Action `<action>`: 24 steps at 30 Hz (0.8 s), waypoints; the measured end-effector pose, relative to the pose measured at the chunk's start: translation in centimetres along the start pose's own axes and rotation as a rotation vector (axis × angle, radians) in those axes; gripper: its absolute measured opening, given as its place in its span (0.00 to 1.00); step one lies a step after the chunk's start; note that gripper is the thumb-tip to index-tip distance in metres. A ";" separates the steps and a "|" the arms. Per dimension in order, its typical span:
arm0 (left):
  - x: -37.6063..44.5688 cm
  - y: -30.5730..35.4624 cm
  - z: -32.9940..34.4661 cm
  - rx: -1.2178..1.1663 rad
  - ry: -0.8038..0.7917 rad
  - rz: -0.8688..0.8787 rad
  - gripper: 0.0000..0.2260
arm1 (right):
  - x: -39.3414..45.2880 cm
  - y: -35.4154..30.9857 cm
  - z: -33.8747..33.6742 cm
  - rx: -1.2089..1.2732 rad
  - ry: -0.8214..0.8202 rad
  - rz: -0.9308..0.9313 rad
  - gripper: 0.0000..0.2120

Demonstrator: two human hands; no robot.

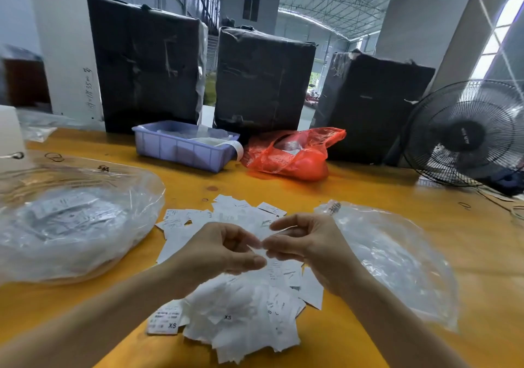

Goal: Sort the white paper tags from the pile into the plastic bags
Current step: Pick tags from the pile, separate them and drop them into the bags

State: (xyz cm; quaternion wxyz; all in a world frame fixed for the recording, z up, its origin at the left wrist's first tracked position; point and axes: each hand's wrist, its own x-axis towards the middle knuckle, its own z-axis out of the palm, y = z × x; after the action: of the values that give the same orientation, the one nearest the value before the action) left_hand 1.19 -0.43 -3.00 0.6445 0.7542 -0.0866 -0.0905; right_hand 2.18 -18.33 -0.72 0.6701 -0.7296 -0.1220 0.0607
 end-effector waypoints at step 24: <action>1.0 -0.4 -1.2 -0.274 0.203 -0.081 0.12 | 0.9 1.9 0.8 0.049 0.120 -0.074 0.12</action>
State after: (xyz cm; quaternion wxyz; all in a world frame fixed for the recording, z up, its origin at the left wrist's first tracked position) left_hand 2.52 0.55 -3.25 0.7424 0.6676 0.0225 -0.0511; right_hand 3.03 -17.49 -2.57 0.6956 -0.7105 -0.1069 -0.0048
